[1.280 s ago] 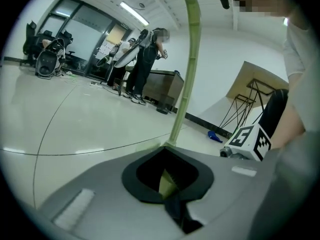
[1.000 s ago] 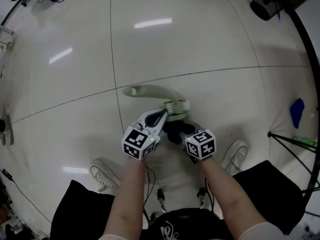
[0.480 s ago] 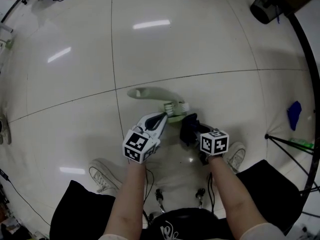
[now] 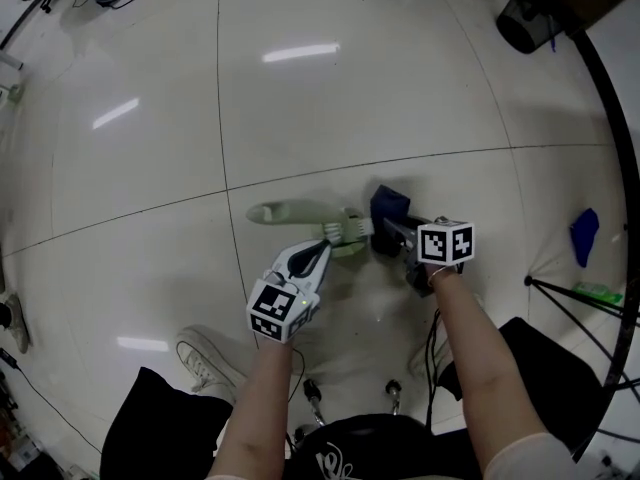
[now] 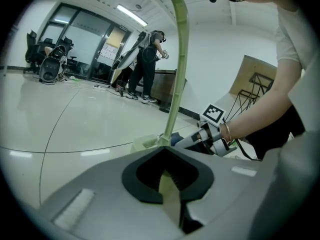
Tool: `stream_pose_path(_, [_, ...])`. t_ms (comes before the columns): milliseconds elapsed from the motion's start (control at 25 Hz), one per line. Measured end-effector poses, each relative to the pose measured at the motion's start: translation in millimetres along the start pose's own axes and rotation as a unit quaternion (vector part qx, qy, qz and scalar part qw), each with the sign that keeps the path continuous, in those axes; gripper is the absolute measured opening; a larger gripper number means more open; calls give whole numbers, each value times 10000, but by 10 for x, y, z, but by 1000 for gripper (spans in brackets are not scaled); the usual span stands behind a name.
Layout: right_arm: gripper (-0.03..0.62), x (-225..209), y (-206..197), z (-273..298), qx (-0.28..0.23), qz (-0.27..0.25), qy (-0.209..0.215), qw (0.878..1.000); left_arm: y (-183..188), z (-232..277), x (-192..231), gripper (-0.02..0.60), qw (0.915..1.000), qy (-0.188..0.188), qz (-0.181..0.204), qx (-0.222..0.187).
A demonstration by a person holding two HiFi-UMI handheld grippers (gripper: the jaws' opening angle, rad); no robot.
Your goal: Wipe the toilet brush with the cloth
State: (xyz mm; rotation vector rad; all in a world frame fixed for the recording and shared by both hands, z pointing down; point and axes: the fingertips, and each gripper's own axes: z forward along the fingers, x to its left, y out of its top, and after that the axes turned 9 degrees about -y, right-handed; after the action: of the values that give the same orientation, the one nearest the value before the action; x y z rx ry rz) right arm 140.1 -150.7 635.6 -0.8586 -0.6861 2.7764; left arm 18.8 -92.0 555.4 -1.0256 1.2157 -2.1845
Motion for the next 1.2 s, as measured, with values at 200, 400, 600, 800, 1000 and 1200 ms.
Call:
stream_pose_path(200, [71,102,-7,277,765,-179,374,9962,6,10,5,6,10000,-26,-35,-47])
stream_pose_path(400, [71,63,-149,310,1125,-338,396,9923,21,29,15,6,9999,8,-58,-87])
stream_pose_path(600, [71,115,-327,235,1298,-241,525,9899,27,35,30,6,9999,76,-73,-56])
stream_pose_path(800, [71,127,-660,75,1764,-31,668,9820,14,21,44,6,9998,107,-174,-35])
stream_pose_path(1000, [71,-97,-448,-106,1625,-717,131,9840,18,20,52,6,9996,123,-263,-66])
stream_pose_path(1200, [71,258,585,-120,472,-1454,352,9876,-3,44,-16,6,9997,55,-256,12])
